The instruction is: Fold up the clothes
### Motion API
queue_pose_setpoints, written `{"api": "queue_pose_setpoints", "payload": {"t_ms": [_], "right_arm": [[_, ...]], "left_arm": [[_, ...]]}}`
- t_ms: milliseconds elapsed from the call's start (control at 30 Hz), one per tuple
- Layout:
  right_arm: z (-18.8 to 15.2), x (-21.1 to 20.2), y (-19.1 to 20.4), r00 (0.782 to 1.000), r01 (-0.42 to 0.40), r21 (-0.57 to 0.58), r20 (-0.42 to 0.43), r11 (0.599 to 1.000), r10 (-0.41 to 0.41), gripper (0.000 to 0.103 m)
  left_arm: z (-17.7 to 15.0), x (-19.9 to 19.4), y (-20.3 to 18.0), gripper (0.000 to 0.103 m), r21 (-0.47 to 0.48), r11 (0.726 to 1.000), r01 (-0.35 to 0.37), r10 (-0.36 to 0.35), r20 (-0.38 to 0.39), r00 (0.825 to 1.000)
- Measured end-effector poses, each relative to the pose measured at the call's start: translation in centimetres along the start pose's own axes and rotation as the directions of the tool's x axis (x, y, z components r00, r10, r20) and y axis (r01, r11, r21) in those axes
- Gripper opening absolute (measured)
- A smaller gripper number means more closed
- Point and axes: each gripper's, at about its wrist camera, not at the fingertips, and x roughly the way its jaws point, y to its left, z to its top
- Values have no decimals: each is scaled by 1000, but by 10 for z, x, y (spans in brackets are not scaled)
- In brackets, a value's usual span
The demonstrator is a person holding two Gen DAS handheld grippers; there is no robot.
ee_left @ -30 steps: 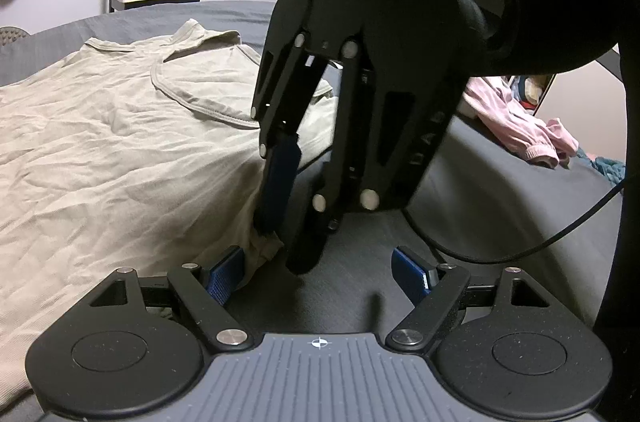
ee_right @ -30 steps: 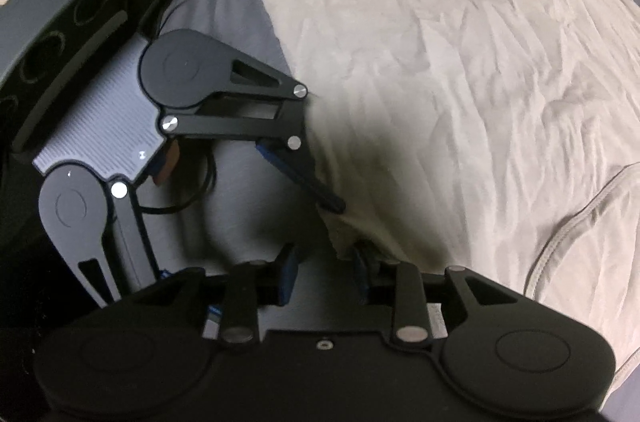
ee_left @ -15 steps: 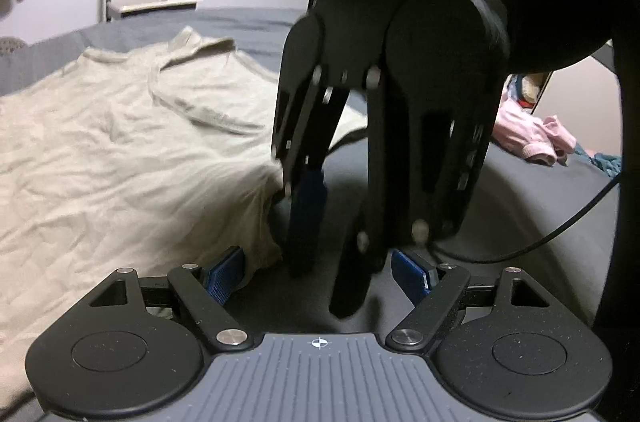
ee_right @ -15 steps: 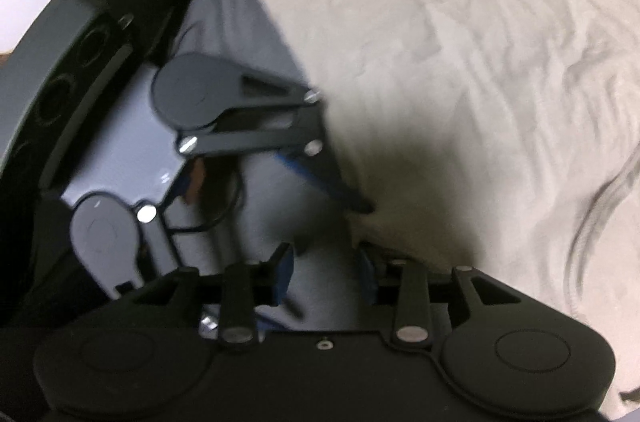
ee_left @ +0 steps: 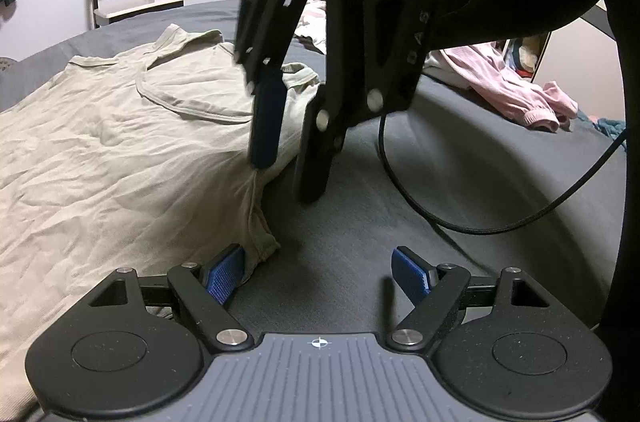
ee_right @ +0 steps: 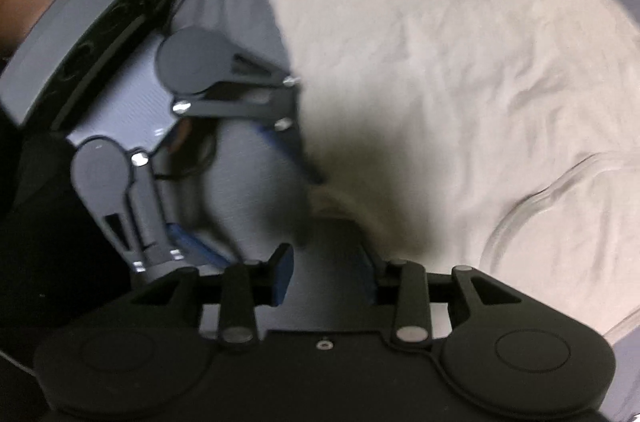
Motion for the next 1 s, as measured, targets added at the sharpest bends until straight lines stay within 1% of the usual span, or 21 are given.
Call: {"api": "queue_pose_setpoints", "payload": {"t_ms": [67,167,267,333,433,500,567,633,767,833,1000], "right_arm": [[-3,-3,-3,1000,9,-24,21,1000,-8,36],[3,6,10,999,8,-78,36,997,-5,36],[-17,3,6,998,41,-110,44,993,-36,36],[-18,11,5,999,48,-104,13,993,-47,35],[-23,18,6,999,36,-103,-26,994,-39,36],[-24,18,5,999,28,-96,-31,995,-31,37],[-25,17,4,999,20,-89,-36,996,-24,37],[-26,17,3,999,12,-82,-41,997,-16,37],[-33,11,1,997,8,-80,-72,997,-14,37],[-39,6,-1,995,15,-83,-92,996,-22,37],[-63,-10,-20,988,99,-41,-116,994,-103,37]], "left_arm": [[1,0,1,80,-4,1000,0,0,1,1000],[1,3,3,80,-1,1000,-2,2,-1,1000],[2,2,4,80,-6,1000,-1,1,0,1000],[3,-2,4,80,1,1000,-14,14,4,1000],[4,-16,5,80,15,999,-32,32,48,998],[6,-23,7,80,8,1000,-11,10,90,996],[8,-21,7,80,0,1000,30,-30,105,994],[10,-11,5,80,1,999,50,-50,92,995],[9,6,4,80,-11,1000,27,-27,59,998],[7,7,5,80,-20,999,32,-31,56,998],[1,6,9,80,-66,995,69,-65,57,996]]}}
